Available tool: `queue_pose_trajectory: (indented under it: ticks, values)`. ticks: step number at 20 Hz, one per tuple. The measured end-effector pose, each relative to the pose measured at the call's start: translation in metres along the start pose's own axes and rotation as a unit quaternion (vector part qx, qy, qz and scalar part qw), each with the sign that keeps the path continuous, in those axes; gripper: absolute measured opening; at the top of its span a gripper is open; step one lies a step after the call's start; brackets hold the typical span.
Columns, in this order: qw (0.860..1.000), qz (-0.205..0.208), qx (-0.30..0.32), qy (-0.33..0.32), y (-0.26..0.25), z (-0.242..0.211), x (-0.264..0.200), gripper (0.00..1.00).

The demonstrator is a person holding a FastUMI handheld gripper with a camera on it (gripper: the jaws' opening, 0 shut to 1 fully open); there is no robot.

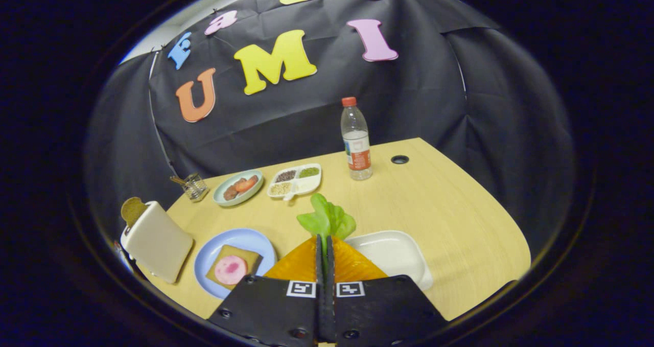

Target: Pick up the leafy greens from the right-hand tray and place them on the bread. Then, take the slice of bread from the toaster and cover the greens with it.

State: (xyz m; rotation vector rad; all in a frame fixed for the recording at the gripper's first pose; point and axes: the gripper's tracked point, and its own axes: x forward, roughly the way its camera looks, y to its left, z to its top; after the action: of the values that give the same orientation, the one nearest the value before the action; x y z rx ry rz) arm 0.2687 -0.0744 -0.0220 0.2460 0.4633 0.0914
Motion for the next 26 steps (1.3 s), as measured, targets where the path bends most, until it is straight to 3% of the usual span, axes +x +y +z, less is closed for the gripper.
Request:
queue_pose_trajectory:
  ticks: [9,21,26]
  values:
    - [0.998,0.048,-0.044,0.004,0.098,-0.015,0.004,0.00]
    - [0.990,-0.052,-0.132,0.022,0.112,-0.050,0.025,0.00]
    - [0.996,-0.019,-0.090,0.015,0.152,-0.058,0.027,0.06]
